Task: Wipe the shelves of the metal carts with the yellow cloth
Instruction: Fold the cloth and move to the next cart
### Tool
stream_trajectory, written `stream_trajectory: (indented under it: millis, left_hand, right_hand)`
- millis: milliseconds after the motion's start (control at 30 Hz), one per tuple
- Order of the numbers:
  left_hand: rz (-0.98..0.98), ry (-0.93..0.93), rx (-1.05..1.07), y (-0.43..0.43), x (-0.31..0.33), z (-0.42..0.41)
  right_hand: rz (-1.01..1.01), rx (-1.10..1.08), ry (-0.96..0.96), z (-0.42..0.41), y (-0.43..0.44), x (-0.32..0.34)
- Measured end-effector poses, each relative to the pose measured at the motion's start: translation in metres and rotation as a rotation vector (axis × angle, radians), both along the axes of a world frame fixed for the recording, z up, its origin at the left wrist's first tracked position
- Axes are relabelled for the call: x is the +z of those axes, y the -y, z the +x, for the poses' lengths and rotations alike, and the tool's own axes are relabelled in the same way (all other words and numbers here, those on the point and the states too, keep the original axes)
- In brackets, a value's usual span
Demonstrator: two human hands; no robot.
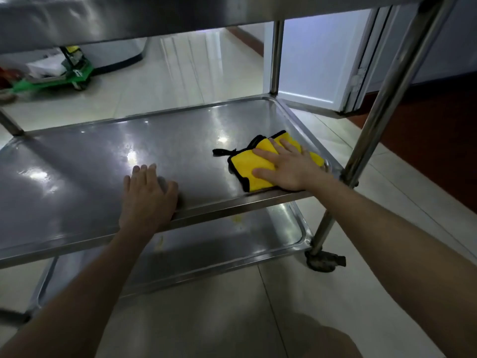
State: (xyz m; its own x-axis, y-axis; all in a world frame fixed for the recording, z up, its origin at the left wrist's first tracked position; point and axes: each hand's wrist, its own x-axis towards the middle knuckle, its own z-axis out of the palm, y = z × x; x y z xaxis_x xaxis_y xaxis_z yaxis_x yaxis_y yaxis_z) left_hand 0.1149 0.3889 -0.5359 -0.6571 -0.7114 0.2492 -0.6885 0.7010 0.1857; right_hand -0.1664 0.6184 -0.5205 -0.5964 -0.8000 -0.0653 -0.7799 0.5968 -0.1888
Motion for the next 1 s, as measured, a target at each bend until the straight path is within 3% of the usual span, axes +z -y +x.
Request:
stream_trajectory:
  millis: [200,367,467,567,733,833,933,1000]
  left_hand:
    - [0.027,-0.035,0.023,0.009,0.001,-0.011]
    - [-0.094,-0.165,-0.03,0.007,0.0,-0.02]
    - [0.042,-0.146,0.072,0.009,0.003,-0.024]
    - [0.039,-0.142,0.06,0.007,0.001,-0.025]
    - [-0.027,-0.163,-0.018,0.001,0.005,-0.019]
    - [-0.062,-0.297,-0.064,-0.004,0.008,-0.015]
    - [0.059,-0.541,-0.145,-0.014,0.015,-0.008]
    - [0.125,-0.586,-0.128,-0.02,0.023,0.004]
  right_hand:
    - [0.085,-0.117,0.053,-0.068,0.091,0.019]
    - [0.051,-0.028,0.046,-0.071,0.06,0.017]
    - [0.045,0.038,0.053,-0.048,0.006,0.014]
    - [-0.003,0.045,0.044,-0.011,-0.038,0.012]
    - [-0.032,0.146,-0.065,0.072,-0.001,0.01]
    - [-0.101,0.259,-0.131,0.117,0.03,-0.002]
    - [-0.156,0.256,-0.138,0.123,0.036,-0.005]
    - [-0.157,0.257,-0.123,0.119,0.034,-0.004]
